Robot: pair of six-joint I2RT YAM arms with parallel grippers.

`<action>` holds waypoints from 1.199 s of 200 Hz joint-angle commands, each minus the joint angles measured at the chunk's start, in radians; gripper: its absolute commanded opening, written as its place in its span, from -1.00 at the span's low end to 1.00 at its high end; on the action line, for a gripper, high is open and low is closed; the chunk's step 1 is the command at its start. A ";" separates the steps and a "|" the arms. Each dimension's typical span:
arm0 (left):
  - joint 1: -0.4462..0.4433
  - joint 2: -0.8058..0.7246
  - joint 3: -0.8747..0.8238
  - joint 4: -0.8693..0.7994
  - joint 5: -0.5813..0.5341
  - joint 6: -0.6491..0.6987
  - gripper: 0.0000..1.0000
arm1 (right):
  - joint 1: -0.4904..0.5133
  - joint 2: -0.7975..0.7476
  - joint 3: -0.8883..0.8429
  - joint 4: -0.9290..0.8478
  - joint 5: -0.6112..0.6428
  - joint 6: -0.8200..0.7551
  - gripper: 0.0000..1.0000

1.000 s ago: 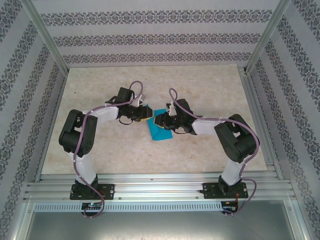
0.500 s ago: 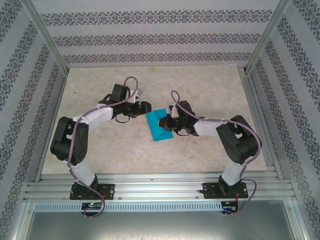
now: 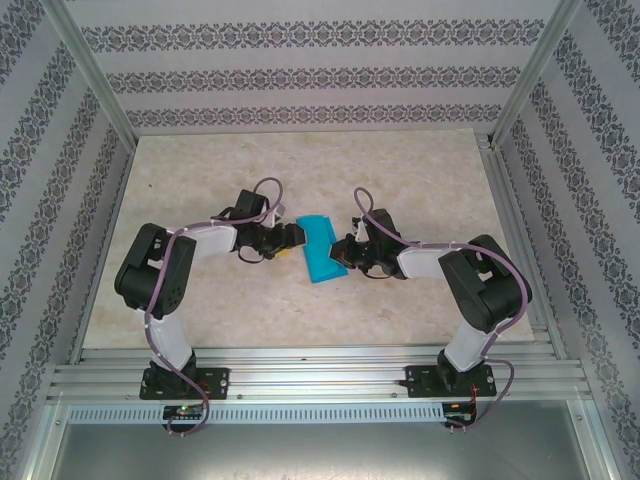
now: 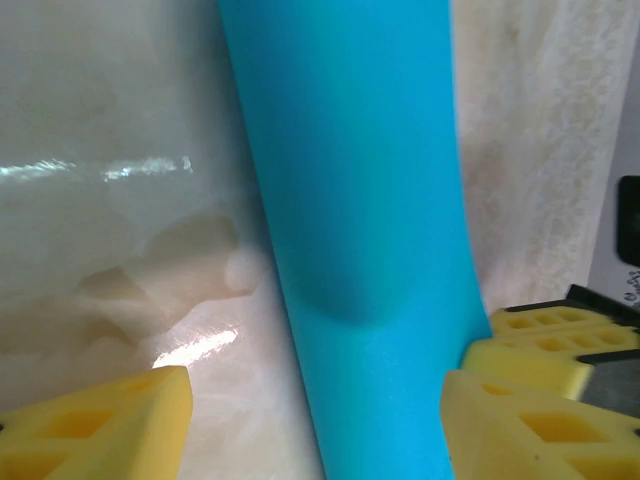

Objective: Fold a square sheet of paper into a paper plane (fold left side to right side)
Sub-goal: First fold in half a square sheet of paper at the center of the table.

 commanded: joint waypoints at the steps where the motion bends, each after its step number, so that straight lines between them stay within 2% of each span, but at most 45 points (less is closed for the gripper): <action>1: -0.022 0.036 0.054 0.060 -0.024 -0.029 0.32 | -0.012 -0.017 -0.016 0.036 0.013 0.001 -1.00; 80: -0.072 0.174 0.175 0.015 -0.064 -0.020 0.05 | -0.025 -0.010 -0.035 0.039 0.005 -0.001 -0.93; 111: -0.085 0.199 0.230 -0.061 -0.103 0.026 -0.08 | -0.031 -0.016 -0.041 0.031 0.005 -0.009 -0.75; 146: -0.096 0.231 0.297 -0.147 -0.138 0.081 -0.09 | -0.048 -0.033 -0.042 0.007 0.003 -0.027 -0.52; 184: -0.108 0.243 0.330 -0.220 -0.190 0.125 -0.07 | -0.085 -0.089 -0.044 -0.095 0.039 -0.090 -0.34; 240: -0.141 0.256 0.346 -0.270 -0.274 0.126 0.00 | -0.136 -0.145 -0.062 -0.147 0.060 -0.127 -0.32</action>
